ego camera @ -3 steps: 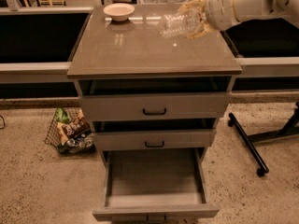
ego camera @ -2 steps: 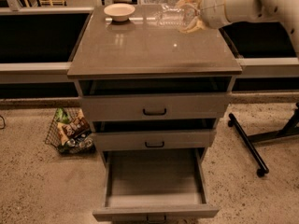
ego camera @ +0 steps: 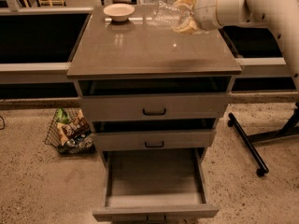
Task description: Pick water bottle from bottom drawer and place on counter
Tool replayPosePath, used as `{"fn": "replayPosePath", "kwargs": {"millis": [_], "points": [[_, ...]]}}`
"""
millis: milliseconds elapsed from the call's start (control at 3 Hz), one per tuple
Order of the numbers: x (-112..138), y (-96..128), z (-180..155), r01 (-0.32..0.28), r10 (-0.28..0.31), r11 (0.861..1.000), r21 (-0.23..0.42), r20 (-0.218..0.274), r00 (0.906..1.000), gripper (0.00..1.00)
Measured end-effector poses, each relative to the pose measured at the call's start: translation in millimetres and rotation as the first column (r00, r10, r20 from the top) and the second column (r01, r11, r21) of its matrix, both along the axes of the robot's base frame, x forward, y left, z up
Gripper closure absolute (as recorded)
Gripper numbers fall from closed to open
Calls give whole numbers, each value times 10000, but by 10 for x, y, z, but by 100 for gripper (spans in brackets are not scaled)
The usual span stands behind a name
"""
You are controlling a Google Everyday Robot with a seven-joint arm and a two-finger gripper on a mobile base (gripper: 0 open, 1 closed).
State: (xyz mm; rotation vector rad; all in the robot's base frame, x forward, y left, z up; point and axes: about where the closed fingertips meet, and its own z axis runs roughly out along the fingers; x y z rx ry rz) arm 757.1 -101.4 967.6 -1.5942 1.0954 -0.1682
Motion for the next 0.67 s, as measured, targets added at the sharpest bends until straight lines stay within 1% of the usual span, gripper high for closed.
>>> {"fn": "replayPosePath", "kwargs": {"millis": [333,667], "points": [[14,22,-30,-44,55,9991,433,-254,9997,100],[107,99,-216,155,169,9830,1831,-1739,9846,100]]}}
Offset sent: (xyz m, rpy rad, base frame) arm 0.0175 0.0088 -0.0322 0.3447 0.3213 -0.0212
